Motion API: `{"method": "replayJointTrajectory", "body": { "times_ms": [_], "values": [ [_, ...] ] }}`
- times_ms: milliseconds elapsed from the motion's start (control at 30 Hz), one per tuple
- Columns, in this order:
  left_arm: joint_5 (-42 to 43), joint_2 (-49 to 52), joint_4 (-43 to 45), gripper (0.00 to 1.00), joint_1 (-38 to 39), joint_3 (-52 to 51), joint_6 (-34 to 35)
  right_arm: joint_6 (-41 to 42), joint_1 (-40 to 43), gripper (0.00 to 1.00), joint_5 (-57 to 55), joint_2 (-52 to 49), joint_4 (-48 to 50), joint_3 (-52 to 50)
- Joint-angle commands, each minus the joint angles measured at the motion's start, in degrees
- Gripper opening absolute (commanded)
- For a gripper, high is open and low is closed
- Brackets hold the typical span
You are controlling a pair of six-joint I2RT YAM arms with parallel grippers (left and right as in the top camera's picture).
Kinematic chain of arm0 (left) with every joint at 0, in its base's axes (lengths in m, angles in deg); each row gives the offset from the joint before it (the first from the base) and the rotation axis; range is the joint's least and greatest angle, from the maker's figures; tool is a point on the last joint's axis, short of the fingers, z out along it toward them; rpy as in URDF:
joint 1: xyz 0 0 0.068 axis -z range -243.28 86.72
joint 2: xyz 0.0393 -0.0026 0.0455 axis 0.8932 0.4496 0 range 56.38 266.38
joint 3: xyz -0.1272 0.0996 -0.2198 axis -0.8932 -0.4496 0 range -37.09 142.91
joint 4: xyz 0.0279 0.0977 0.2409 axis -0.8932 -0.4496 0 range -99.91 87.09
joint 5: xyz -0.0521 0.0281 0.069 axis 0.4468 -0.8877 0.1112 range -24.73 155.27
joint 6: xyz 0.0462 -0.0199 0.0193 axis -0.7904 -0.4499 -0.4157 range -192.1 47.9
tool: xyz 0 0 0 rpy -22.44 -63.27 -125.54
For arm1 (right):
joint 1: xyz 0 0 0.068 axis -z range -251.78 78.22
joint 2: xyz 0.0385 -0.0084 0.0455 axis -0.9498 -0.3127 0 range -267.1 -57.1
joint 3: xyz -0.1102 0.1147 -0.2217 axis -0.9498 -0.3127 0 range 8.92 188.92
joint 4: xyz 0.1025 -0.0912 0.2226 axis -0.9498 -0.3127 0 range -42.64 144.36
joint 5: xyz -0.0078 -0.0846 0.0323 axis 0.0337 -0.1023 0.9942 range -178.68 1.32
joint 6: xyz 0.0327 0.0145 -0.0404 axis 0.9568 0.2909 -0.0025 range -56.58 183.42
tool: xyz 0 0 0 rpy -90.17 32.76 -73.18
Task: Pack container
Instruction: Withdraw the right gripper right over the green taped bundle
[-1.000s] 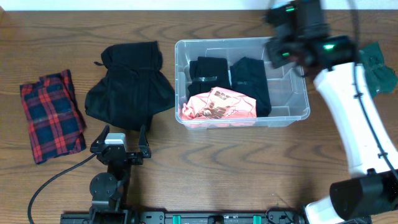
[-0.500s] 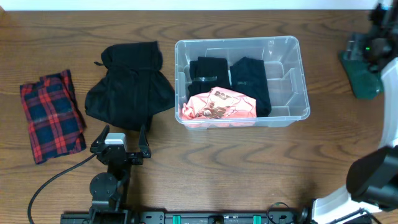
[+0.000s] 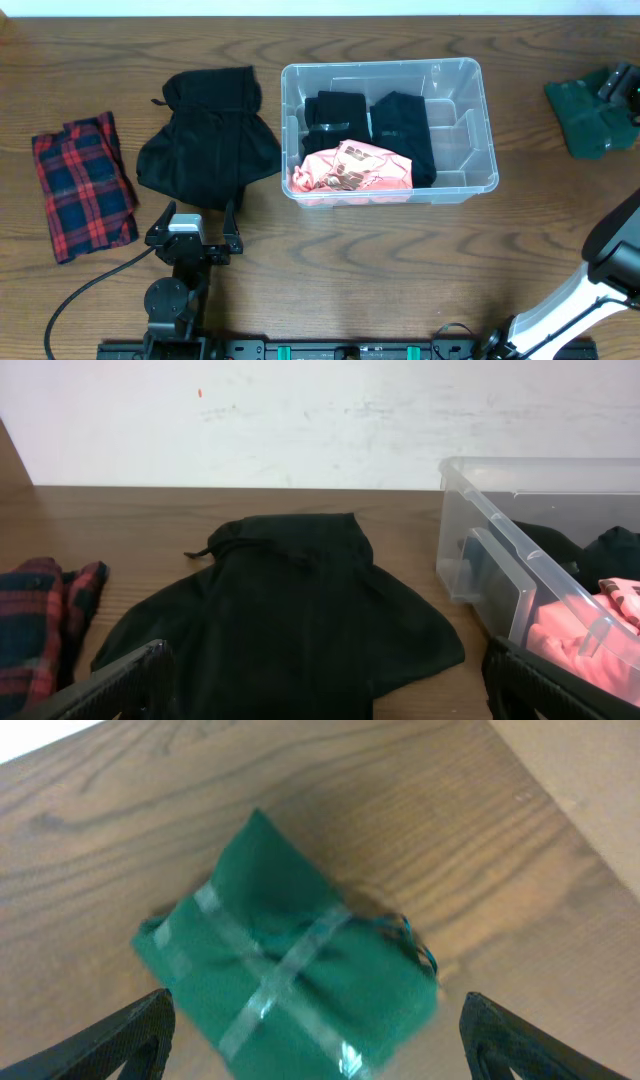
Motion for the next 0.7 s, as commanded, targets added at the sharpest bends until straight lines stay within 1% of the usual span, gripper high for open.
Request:
{"method": "replayJointTrajectory", "body": {
  "times_ms": [0, 67, 200, 333, 433, 467, 533, 667],
  "values": [
    [-1.6, -0.3, -2.1, 0.98, 0.2, -1.1, -0.4, 0.9, 1.8, 0.9, 7.0, -3.4, 3.6, -0.2],
    [-1.6, -0.3, -2.1, 0.98, 0.2, -1.1, -0.4, 0.9, 2.5, 0.9, 9.4, -5.3, 6.9, -0.2],
    [-1.6, -0.3, -2.1, 0.98, 0.2, -1.1, -0.4, 0.8, 3.1, 0.95, 12.8, -9.6, 12.3, -0.2],
    [-1.6, -0.3, -2.1, 0.98, 0.2, -1.1, -0.4, 0.8, 3.0, 0.92, 15.2, -14.1, 13.5, -0.2],
    [-1.6, -0.3, -2.1, 0.98, 0.2, -1.1, -0.3, 0.8, 2.8, 0.88, 17.0, -16.5, 11.9, -0.2],
    [-1.6, -0.3, -2.1, 0.98, 0.2, -1.1, -0.3, 0.8, 2.7, 0.86, 18.1, -16.9, 10.6, -0.2],
    [-1.6, -0.3, -2.1, 0.98, 0.2, -1.1, -0.3, 0.6, 2.7, 0.84, 18.5, -16.9, 7.1, -0.2],
    [-1.6, -0.3, -2.1, 0.98, 0.2, -1.1, -0.4, -0.3, 2.7, 0.77, 19.1, -15.3, -1.2, -0.2]
  ]
}}
